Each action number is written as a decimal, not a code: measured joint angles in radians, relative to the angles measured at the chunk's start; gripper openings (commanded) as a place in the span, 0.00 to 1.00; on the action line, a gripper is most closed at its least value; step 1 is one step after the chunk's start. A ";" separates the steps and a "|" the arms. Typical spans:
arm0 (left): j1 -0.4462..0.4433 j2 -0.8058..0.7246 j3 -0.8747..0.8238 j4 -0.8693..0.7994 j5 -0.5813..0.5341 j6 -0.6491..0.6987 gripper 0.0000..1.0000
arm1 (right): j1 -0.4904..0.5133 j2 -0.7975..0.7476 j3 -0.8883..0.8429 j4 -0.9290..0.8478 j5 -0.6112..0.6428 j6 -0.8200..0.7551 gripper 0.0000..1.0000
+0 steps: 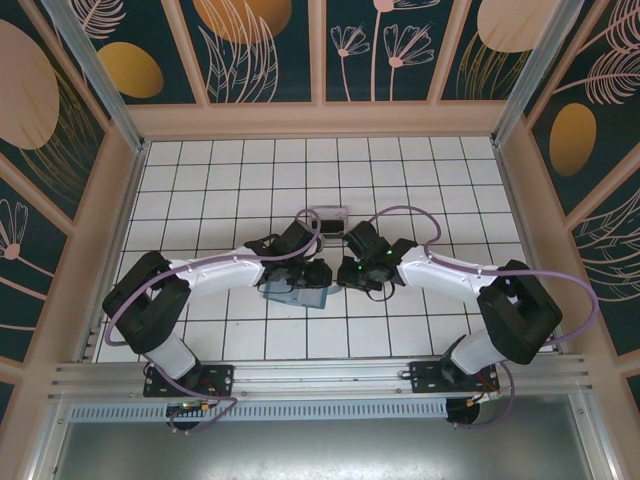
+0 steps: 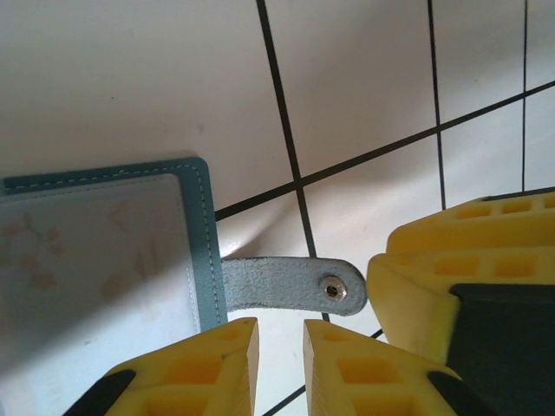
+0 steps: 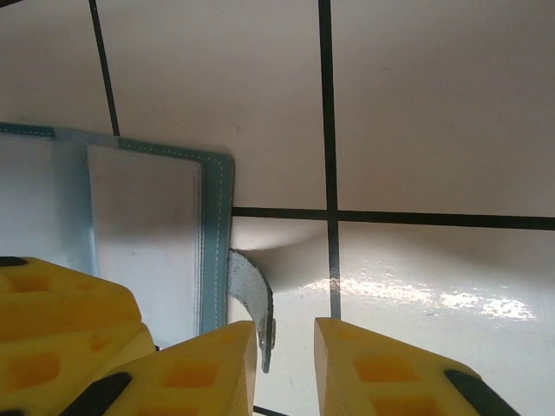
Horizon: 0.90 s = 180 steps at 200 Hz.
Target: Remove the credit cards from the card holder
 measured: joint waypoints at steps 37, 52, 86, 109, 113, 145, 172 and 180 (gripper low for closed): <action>0.000 0.040 0.001 -0.013 -0.013 0.003 0.23 | 0.000 0.001 -0.003 0.010 -0.007 0.000 0.27; 0.000 0.064 0.002 -0.021 -0.012 0.008 0.23 | 0.000 0.001 -0.003 0.014 -0.013 0.000 0.28; 0.000 0.095 0.010 -0.028 -0.008 0.013 0.23 | 0.000 0.012 -0.003 0.019 -0.014 0.000 0.28; 0.000 0.101 0.014 -0.028 -0.008 0.020 0.24 | 0.000 0.012 -0.003 0.019 -0.017 0.000 0.28; 0.000 0.102 0.015 -0.029 -0.008 0.020 0.24 | 0.000 0.012 -0.003 0.019 -0.017 0.000 0.28; 0.000 0.106 0.031 -0.056 -0.020 0.040 0.25 | 0.000 0.012 -0.003 0.018 -0.018 0.000 0.28; -0.002 0.106 0.041 -0.086 -0.047 0.059 0.25 | 0.000 0.012 -0.003 0.018 -0.018 -0.001 0.29; -0.002 0.106 0.043 -0.094 -0.055 0.063 0.25 | 0.000 0.012 -0.003 0.018 -0.017 -0.001 0.29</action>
